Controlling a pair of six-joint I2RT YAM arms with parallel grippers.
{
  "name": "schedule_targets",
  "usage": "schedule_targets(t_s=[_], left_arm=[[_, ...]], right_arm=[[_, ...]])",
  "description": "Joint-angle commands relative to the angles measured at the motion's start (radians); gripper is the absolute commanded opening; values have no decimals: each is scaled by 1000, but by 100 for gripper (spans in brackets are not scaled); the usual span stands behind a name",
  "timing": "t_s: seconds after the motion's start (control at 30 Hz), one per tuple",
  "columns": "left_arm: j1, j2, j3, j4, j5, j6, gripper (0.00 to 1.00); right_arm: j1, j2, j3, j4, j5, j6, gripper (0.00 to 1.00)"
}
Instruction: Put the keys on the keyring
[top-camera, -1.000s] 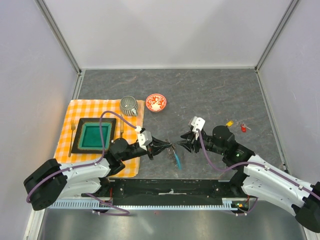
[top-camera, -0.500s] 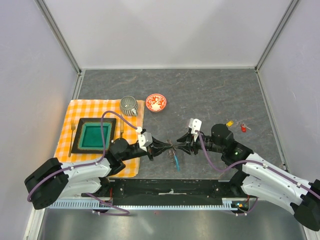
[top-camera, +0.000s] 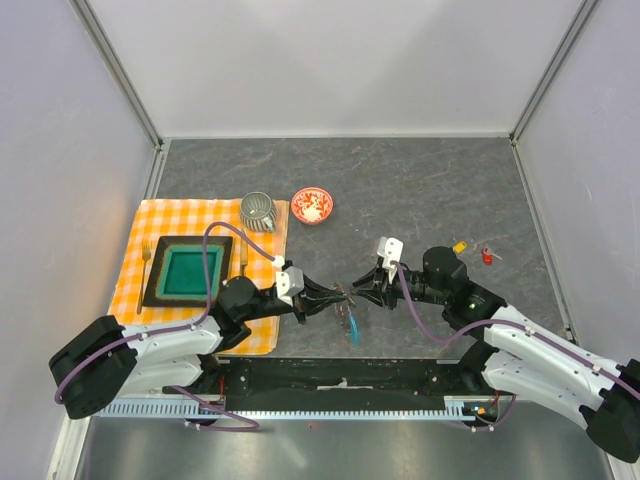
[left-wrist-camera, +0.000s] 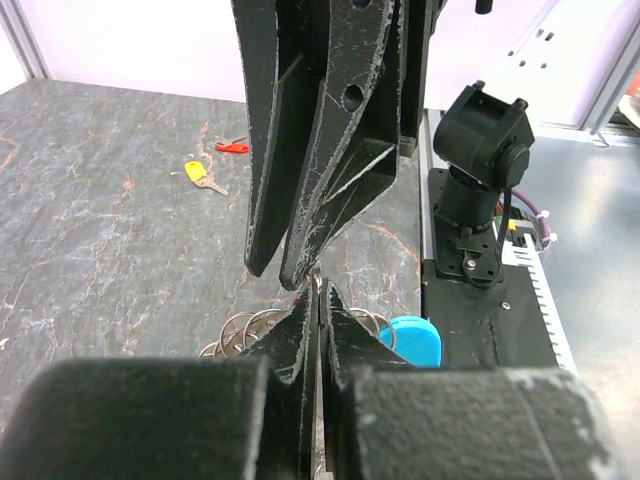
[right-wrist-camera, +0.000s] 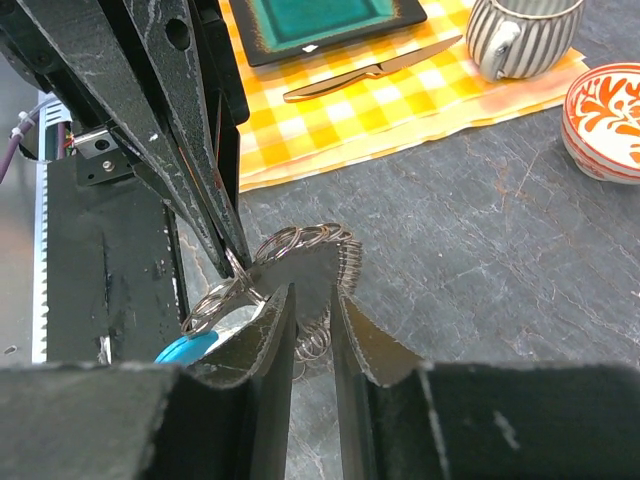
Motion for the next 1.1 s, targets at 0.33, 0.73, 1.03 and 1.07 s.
schedule_targets(t_s=[0.33,0.73,1.03,1.07], left_arm=[[-3,-4,31,101,23,28,2],[-3,14,44,117,-1,31,2],[-3,-12,47,95,3,37,2],[-4,-15,47,92,2,39,2]], right_arm=[[-7,-45,47,-21,67,12,32],[-7,-96,9,-8,7,92,38],[-7,-56,12,-18,-47,72,40],[-7,-56,14,-24,-47,69,40]])
